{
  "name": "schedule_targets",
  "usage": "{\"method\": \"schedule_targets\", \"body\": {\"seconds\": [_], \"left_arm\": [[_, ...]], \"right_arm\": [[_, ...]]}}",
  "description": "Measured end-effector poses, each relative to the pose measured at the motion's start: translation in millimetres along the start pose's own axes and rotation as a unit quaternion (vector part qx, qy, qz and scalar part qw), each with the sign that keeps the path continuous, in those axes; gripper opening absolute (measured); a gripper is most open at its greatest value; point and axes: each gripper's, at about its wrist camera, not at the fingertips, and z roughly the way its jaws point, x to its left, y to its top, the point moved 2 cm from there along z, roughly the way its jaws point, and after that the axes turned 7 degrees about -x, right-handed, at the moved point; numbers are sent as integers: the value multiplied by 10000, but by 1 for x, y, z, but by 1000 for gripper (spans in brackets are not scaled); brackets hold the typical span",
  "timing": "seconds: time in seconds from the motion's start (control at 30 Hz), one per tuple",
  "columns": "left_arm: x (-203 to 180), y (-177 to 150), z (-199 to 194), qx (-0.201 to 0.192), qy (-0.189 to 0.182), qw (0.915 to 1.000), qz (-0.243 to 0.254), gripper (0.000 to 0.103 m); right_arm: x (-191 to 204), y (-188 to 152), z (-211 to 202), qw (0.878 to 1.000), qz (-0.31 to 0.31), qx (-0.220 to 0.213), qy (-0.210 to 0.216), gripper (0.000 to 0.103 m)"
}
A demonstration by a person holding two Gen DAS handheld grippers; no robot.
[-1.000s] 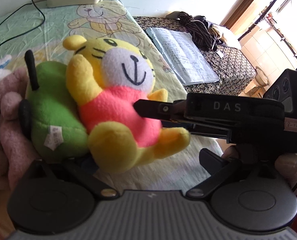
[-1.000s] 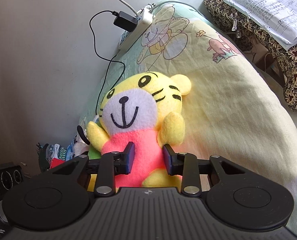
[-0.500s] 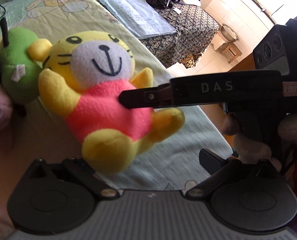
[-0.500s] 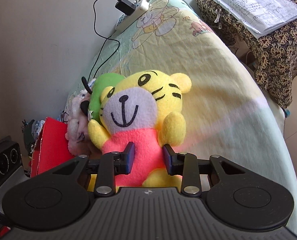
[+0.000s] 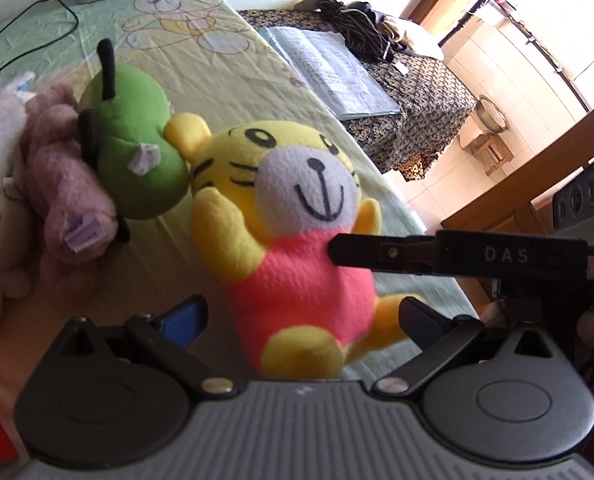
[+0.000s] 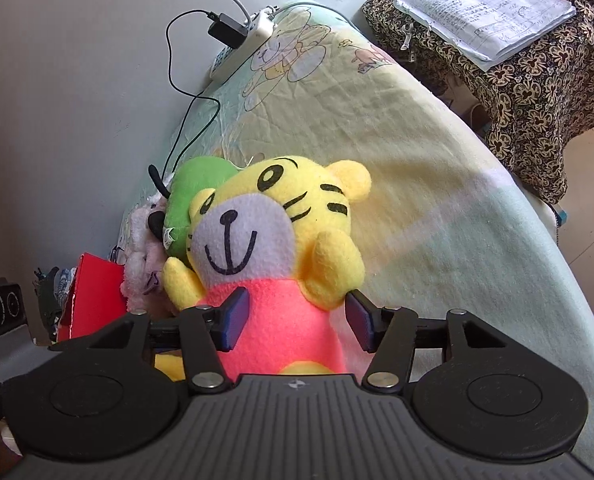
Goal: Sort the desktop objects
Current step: 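Carry the held yellow tiger plush toward the red box with the right tool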
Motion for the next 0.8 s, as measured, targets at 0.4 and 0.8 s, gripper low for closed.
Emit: {"method": "schedule_targets", "body": {"seconds": [0.4, 0.8], "left_arm": [[-12, -8, 13, 42, -88, 10000, 2, 83], [-3, -33, -83, -848, -316, 9953, 343, 83]], "right_arm": [[10, -19, -8, 9995, 120, 117, 255, 43], [93, -57, -51, 9952, -630, -388, 637, 42]]}}
